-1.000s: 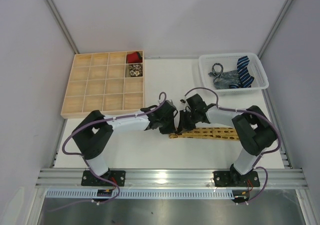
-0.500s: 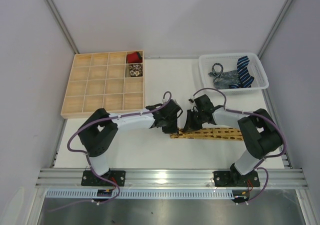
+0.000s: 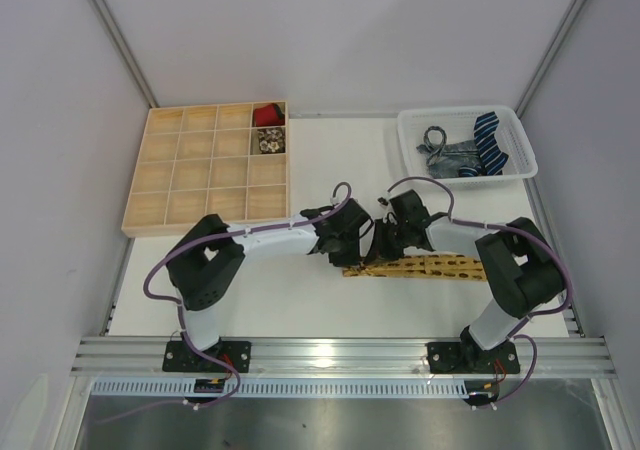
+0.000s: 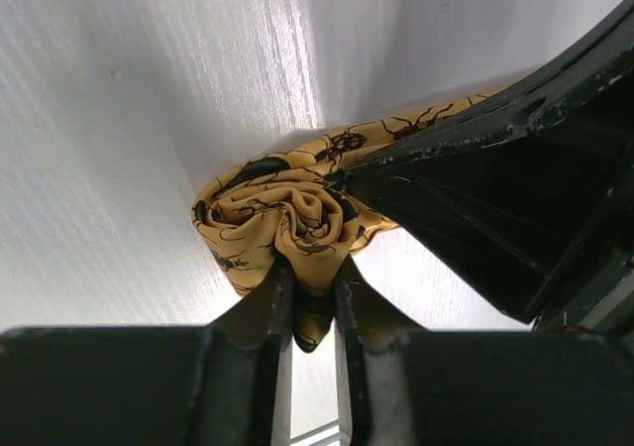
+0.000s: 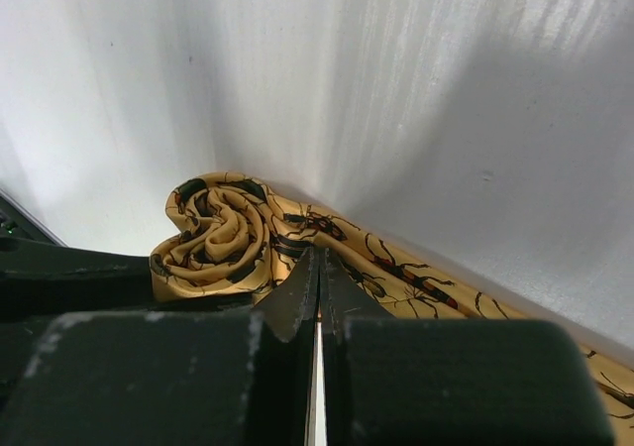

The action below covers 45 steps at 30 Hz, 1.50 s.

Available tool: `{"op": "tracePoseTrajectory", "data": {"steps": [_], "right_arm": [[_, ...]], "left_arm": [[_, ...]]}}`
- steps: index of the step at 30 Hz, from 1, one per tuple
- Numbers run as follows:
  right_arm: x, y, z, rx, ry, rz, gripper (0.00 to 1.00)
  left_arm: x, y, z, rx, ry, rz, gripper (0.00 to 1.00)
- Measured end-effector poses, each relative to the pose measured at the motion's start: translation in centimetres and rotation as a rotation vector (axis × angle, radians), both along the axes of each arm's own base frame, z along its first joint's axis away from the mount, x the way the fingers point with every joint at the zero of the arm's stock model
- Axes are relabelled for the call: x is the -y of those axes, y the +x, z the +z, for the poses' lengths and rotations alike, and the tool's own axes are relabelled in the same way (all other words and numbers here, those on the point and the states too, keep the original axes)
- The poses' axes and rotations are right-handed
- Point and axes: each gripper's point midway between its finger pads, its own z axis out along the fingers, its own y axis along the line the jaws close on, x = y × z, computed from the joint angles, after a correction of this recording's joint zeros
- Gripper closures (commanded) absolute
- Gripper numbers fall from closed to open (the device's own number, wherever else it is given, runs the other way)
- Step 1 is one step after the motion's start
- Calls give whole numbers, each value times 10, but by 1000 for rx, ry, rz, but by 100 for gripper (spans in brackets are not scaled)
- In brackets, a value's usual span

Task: Roll the ties
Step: Roll the tie

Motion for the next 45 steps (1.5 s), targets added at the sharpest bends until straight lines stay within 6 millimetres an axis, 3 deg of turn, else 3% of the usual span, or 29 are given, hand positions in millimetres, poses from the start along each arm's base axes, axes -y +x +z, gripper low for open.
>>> {"op": "tracePoseTrajectory", "data": {"steps": [18,26,32,45], "right_arm": [[23,6,6,-55,17,-68,100],[16,13,41,-52,133,-41,100],[0,2,61,-87,260,42,100],[-14,-12,52,-127,268,108,100]], "left_arm": [[19,-5,4,55,-112,-40,38],[22,-6,7,77,-154,-48,33],[22,-7,8,94,-177,-58,32],[21,-17,4,83,-177,-99,34]]}}
